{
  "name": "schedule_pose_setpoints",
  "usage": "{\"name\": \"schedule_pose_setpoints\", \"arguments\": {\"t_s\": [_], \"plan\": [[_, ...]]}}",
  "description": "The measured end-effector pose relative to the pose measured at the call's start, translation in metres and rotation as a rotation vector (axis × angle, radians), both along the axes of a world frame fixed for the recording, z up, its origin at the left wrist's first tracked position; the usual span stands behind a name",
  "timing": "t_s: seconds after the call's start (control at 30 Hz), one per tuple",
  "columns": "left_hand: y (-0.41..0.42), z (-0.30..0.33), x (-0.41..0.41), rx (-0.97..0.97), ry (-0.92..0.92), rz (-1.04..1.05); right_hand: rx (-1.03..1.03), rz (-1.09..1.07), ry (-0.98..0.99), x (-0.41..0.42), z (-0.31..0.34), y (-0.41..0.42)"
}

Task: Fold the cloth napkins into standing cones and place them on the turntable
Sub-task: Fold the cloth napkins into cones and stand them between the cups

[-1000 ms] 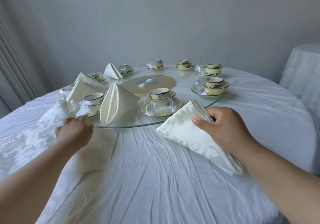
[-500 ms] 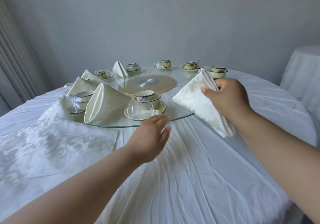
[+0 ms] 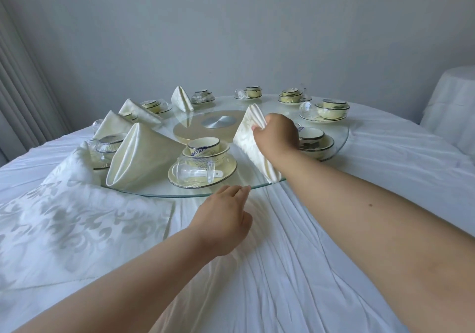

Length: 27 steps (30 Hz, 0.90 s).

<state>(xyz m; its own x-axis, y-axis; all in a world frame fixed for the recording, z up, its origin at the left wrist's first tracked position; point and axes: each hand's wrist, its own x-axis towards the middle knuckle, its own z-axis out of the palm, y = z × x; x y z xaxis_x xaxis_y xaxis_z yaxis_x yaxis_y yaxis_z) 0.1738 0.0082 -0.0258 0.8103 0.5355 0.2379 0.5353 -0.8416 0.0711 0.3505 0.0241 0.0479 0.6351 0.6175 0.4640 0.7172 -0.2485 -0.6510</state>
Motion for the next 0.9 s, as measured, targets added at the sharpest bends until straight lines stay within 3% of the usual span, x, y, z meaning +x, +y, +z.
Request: {"name": "schedule_pose_setpoints", "arguments": {"t_s": [0.5,0.9], "plan": [[0.021,-0.004,-0.006,-0.036,-0.1,-0.068,-0.184,-0.033,-0.241,-0.01,-0.02,0.041],[0.014,0.008,0.007,-0.048,-0.126,0.019,-0.171,0.042,-0.203,0.01,-0.022,0.019]]}}
